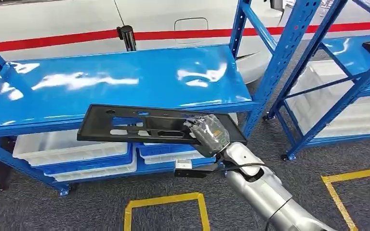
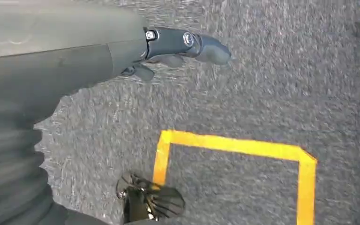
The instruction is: Take the parts from the cabinet and place them on the table.
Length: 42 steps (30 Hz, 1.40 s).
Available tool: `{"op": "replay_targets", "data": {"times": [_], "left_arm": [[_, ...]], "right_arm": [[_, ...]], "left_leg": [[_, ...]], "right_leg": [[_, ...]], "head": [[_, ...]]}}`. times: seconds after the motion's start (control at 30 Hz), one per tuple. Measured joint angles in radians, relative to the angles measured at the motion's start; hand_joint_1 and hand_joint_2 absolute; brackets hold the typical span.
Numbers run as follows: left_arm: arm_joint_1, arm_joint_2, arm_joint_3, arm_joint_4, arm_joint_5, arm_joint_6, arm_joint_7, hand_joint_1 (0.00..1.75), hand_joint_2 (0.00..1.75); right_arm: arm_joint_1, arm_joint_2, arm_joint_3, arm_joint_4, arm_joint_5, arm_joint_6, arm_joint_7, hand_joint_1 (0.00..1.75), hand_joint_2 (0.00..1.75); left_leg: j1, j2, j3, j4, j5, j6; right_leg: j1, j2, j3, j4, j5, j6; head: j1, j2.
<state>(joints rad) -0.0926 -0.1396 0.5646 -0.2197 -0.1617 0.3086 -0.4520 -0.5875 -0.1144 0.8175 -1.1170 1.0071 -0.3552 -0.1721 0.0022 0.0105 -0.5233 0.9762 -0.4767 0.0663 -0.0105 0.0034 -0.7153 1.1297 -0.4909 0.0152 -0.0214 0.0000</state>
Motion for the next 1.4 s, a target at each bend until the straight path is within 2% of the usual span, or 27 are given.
{"op": "replay_targets", "data": {"times": [0.07, 0.13, 0.2, 0.23, 0.27, 0.3, 0.37, 0.43, 0.47, 0.53, 0.57, 0.6, 0.63, 0.67, 0.73, 0.8, 0.9, 0.93, 0.97, 1.03, 1.07, 1.1, 1.13, 1.2, 1.23, 1.3, 1.4], "left_arm": [[0.0, -0.002, 0.0, 0.0, -0.001, 0.0, 0.002, 0.0, 1.75], [0.0, -0.005, 0.0, 0.0, -0.002, 0.0, 0.003, 0.0, 1.75], [0.0, -0.008, 0.0, 0.0, -0.004, -0.001, 0.004, 0.0, 1.75], [-0.001, -0.01, 0.0, 0.0, -0.004, -0.001, 0.005, 0.0, 1.75], [-0.001, -0.01, 0.0, 0.0, -0.004, -0.001, 0.005, 0.0, 1.75], [-0.002, -0.01, 0.0, 0.0, -0.005, -0.001, 0.005, 0.0, 1.75], [-0.001, -0.01, 0.0, 0.0, -0.006, -0.002, 0.006, 0.0, 1.75], [0.002, -0.01, 0.0, 0.0, -0.006, -0.003, 0.006, 0.0, 1.75], [0.002, -0.01, 0.0, 0.0, -0.006, -0.003, 0.006, 0.0, 1.75], [0.003, -0.01, 0.0, 0.0, -0.006, -0.003, 0.007, 0.0, 1.75], [0.002, -0.011, 0.0, 0.0, -0.006, -0.003, 0.007, 0.0, 1.75], [0.002, -0.011, 0.0, 0.0, -0.006, -0.003, 0.007, 0.0, 1.75], [0.003, -0.011, 0.001, 0.0, -0.006, -0.004, 0.007, 0.0, 1.75], [0.003, -0.011, 0.002, 0.0, -0.005, -0.004, 0.007, 0.0, 1.75], [0.001, -0.011, 0.003, 0.0, -0.005, -0.004, 0.006, 0.0, 1.75], [-0.003, -0.011, 0.003, 0.0, -0.005, -0.004, 0.006, 0.0, 1.75], [-0.003, -0.012, 0.005, 0.0, -0.003, -0.004, 0.006, 0.0, 1.75], [-0.003, -0.014, 0.006, 0.0, -0.001, -0.004, 0.007, 0.0, 1.75], [-0.004, -0.016, 0.007, 0.0, -0.001, -0.004, 0.007, 0.0, 1.75], [-0.005, -0.015, 0.009, 0.0, 0.003, -0.004, 0.007, 0.0, 1.75], [-0.005, -0.015, 0.01, 0.0, 0.003, -0.004, 0.007, 0.0, 1.75], [-0.004, -0.016, 0.011, 0.0, 0.003, -0.004, 0.007, 0.0, 1.75], [-0.004, -0.017, 0.013, 0.0, 0.003, -0.003, 0.007, 0.0, 1.75], [-0.004, -0.019, 0.014, 0.0, 0.003, -0.002, 0.007, 0.0, 1.75], [-0.004, -0.019, 0.015, 0.0, 0.003, 0.0, 0.007, 0.0, 1.75], [-0.005, -0.021, 0.015, 0.0, 0.003, 0.003, 0.007, 0.0, 1.75], [-0.004, -0.022, 0.016, 0.0, 0.003, 0.005, 0.004, 0.0, 1.75]], "right_arm": [[0.007, -0.003, 0.0, 0.0, 0.003, 0.0, -0.002, 1.71, 1.75], [0.013, -0.005, -0.002, 0.0, 0.004, 0.0, -0.002, 1.71, 1.75], [0.014, -0.005, -0.003, 0.0, 0.005, 0.001, -0.002, 1.71, 1.75], [0.013, -0.005, -0.006, 0.0, 0.005, 0.0, -0.002, 1.71, 1.75], [0.011, -0.003, -0.008, 0.0, 0.005, 0.001, -0.003, 1.71, 1.75], [0.012, -0.003, -0.01, -0.001, 0.005, 0.0, -0.005, 1.71, 1.75], [0.014, -0.003, -0.014, -0.001, 0.006, 0.0, -0.005, 1.71, 1.75], [0.014, -0.003, -0.014, 0.0, 0.008, 0.0, -0.005, 1.71, 1.75], [0.014, -0.003, -0.014, -0.001, 0.008, 0.0, -0.005, 1.71, 1.75], [0.015, -0.002, -0.015, -0.001, 0.009, 0.0, -0.005, 1.71, 1.75], [0.016, -0.002, -0.015, -0.001, 0.009, 0.0, -0.006, 1.71, 1.75], [0.018, -0.003, -0.015, -0.001, 0.009, 0.0, -0.006, 1.71, 1.75], [0.02, -0.002, -0.015, -0.001, 0.009, 0.0, -0.006, 1.71, 1.75], [0.021, -0.002, -0.015, -0.001, 0.009, 0.0, -0.006, 1.71, 1.75], [0.021, -0.001, -0.015, -0.001, 0.01, 0.0, -0.006, 1.71, 1.75], [0.019, 0.002, -0.016, -0.001, 0.011, 0.0, -0.006, 1.71, 1.75], [0.019, 0.014, -0.016, -0.001, 0.014, 0.0, -0.006, 1.71, 1.75], [0.018, 0.014, -0.016, -0.001, 0.014, 0.0, -0.006, 1.71, 1.75], [0.017, 0.014, -0.016, -0.001, 0.015, 0.0, -0.006, 1.71, 1.75], [0.016, 0.016, -0.016, 0.0, 0.02, 0.001, -0.006, 1.71, 1.75], [0.016, 0.017, -0.016, 0.001, 0.02, 0.002, -0.006, 1.71, 1.75], [0.017, 0.019, -0.016, 0.002, 0.021, 0.002, -0.006, 1.71, 1.75], [0.017, 0.019, -0.016, 0.003, 0.021, 0.002, -0.006, 1.71, 1.75], [0.017, 0.022, -0.016, 0.003, 0.024, 0.002, -0.007, 1.71, 1.75], [0.016, 0.025, -0.016, 0.003, 0.025, 0.002, -0.008, 1.71, 1.75], [0.011, 0.034, -0.016, 0.003, 0.03, 0.002, -0.009, 1.71, 1.75], [0.013, 0.041, -0.018, 0.003, 0.035, 0.002, -0.01, 1.71, 1.75]], "left_leg": [[0.0, 0.002, -0.032, 0.002, 0.025, -0.003], [0.001, 0.004, -0.06, 0.003, 0.046, -0.008], [0.002, 0.004, -0.083, 0.007, 0.062, -0.018], [0.001, 0.004, -0.092, 0.014, 0.068, -0.025], [-0.005, 0.004, -0.104, 0.024, 0.071, -0.03], [-0.005, 0.004, -0.11, 0.027, 0.078, -0.038], [-0.004, 0.003, -0.117, 0.028, 0.093, -0.044], [0.007, -0.002, -0.133, 0.04, 0.079, -0.057], [0.008, -0.003, -0.148, 0.071, 0.026, -0.061], [0.011, -0.004, -0.185, 0.206, -0.092, -0.071], [0.012, -0.004, -0.202, 0.279, -0.125, -0.074], [0.013, -0.004, -0.206, 0.335, -0.127, -0.076], [0.014, -0.004, -0.192, 0.34, -0.101, -0.076], [0.016, -0.004, -0.162, 0.313, -0.063, -0.075], [0.018, -0.005, -0.046, 0.165, -0.012, -0.07], [0.012, -0.017, 0.051, 0.01, -0.059, -0.061], [0.001, -0.015, 0.04, 0.009, -0.047, -0.042], [0.011, -0.01, 0.034, -0.003, -0.029, -0.028], [0.006, -0.007, 0.021, -0.001, -0.017, -0.023], [0.0, -0.006, -0.008, -0.001, 0.006, -0.007], [-0.003, -0.006, -0.023, 0.001, 0.018, -0.005], [-0.006, -0.006, -0.038, 0.001, 0.03, -0.003], [-0.009, -0.006, -0.053, 0.002, 0.041, -0.003], [-0.015, -0.006, -0.082, 0.003, 0.062, -0.004], [-0.017, -0.006, -0.092, 0.004, 0.072, -0.006], [-0.025, -0.006, -0.106, 0.011, 0.087, -0.014], [-0.02, -0.004, -0.116, 0.008, 0.113, -0.026]], "right_leg": [[-0.005, 0.0, -0.033, 0.155, -0.072, 0.007], [-0.011, 0.0, -0.011, 0.192, -0.051, 0.036], [-0.016, -0.002, 0.09, 0.072, 0.001, 0.061], [-0.022, -0.004, 0.163, -0.031, 0.005, 0.063], [-0.018, -0.005, 0.223, -0.113, -0.022, 0.055], [-0.008, -0.001, 0.225, -0.135, -0.037, 0.043], [-0.008, -0.001, 0.212, -0.129, -0.03, 0.034], [-0.024, -0.005, 0.197, -0.131, -0.011, 0.007], [-0.022, -0.005, 0.185, -0.131, -0.001, -0.009], [-0.018, -0.006, 0.16, -0.13, 0.019, -0.018], [-0.017, -0.006, 0.147, -0.129, 0.028, -0.018], [-0.016, -0.007, 0.132, -0.129, 0.039, -0.017], [-0.016, -0.007, 0.12, -0.128, 0.048, -0.014], [-0.016, -0.006, 0.108, -0.127, 0.057, -0.011], [-0.018, -0.005, 0.09, -0.125, 0.072, -0.002], [-0.012, -0.005, 0.085, -0.123, 0.087, 0.015], [-0.017, -0.007, 0.086, -0.136, 0.114, 0.042], [-0.012, -0.008, 0.079, -0.131, 0.107, 0.044], [-0.014, -0.007, 0.063, -0.11, 0.071, 0.037], [-0.012, -0.007, 0.018, 0.026, -0.044, 0.012], [-0.012, -0.007, -0.003, 0.112, -0.082, 0.01], [-0.012, -0.006, -0.013, 0.173, -0.092, 0.017], [-0.012, -0.006, -0.007, 0.199, -0.079, 0.026], [-0.007, -0.006, 0.071, 0.122, -0.018, 0.043], [-0.005, -0.007, 0.136, 0.033, 0.0, 0.04], [0.009, -0.007, 0.264, -0.157, -0.034, 0.018], [0.013, -0.003, 0.245, -0.17, -0.029, 0.008]], "head": [[0.001, 0.0], [0.004, 0.0], [0.004, 0.0], [0.004, 0.0], [0.007, 0.0], [0.003, 0.0], [0.001, 0.0], [0.004, 0.0], [0.0, 0.0], [-0.002, 0.0], [-0.002, 0.0], [-0.001, 0.0], [-0.002, 0.0], [-0.002, 0.0], [-0.002, 0.0], [-0.001, 0.0], [0.0, 0.0], [0.001, 0.0], [0.001, 0.0], [0.007, 0.0], [0.007, 0.0], [0.008, 0.0], [0.008, 0.0], [0.008, 0.0], [0.007, 0.0], [0.008, 0.0], [0.001, 0.0]]}}
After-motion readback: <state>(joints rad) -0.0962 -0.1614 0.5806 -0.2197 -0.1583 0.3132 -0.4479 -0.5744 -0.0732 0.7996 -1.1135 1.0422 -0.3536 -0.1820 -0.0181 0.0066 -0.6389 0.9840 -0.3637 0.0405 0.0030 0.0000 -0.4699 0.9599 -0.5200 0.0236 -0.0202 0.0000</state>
